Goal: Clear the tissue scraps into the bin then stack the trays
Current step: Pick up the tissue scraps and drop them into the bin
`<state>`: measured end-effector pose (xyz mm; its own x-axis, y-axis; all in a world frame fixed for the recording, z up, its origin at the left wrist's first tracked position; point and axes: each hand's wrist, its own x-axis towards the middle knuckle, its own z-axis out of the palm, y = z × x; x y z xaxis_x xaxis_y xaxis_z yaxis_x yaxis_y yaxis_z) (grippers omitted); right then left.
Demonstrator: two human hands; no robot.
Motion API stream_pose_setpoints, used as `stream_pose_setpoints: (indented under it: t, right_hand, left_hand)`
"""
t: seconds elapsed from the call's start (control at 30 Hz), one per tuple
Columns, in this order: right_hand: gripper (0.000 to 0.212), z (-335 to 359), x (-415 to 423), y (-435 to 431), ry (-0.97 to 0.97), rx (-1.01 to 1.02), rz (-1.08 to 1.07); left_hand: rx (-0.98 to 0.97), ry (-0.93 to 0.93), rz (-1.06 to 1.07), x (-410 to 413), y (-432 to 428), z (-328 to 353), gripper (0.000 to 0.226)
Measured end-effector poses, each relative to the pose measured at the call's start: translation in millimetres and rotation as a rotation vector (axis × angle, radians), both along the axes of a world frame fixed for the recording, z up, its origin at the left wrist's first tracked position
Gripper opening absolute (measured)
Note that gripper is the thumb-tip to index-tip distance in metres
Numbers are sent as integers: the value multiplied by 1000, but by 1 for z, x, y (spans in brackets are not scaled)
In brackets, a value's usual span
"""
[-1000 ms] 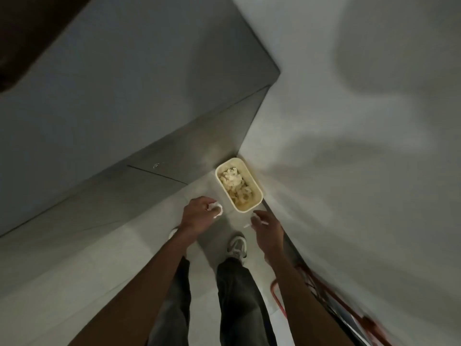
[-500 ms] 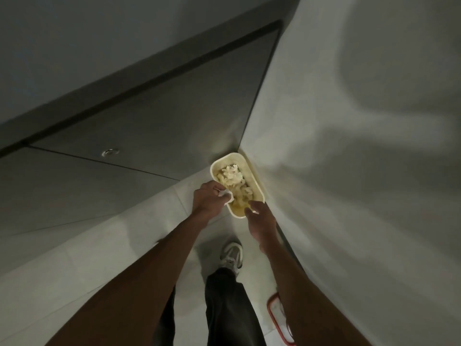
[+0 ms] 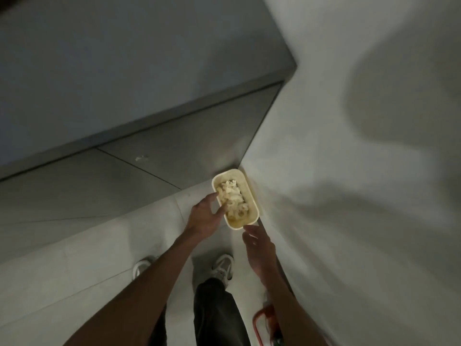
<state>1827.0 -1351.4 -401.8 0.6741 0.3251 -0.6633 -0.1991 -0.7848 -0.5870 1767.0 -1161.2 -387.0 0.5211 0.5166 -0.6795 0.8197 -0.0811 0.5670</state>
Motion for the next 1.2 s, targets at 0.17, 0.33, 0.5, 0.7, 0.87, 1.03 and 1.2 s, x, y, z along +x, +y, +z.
stream_pose_setpoints:
  t: [0.17,0.33,0.5,0.7,0.87,1.03,1.2]
  right_hand:
    - [22,98,-34,37,-114,140,98]
    - [27,195,-86,76,-162,201,261]
    - [37,290,-159,107,-287,237,467]
    - [41,389,-273,129,-400,329,676]
    - [41,430,-361,153,-423,396,809]
    - [42,458,-430,198,-412,454,953]
    - [45,472,-490,265,-423,534,1066]
  left_hand:
    - [118,-56,69,-86,15,94,53]
    - [163,-117,193,-185,19,191,50]
    - [301,-164,231,-292,25,280,52]
    - [438,-186,398,-441,20,371,50]
    - [524,-234,564,-559,20,416,49]
    - [589,-242,752,-645,34,441,43]
    - [634,-218,868,-706,70,449,38]
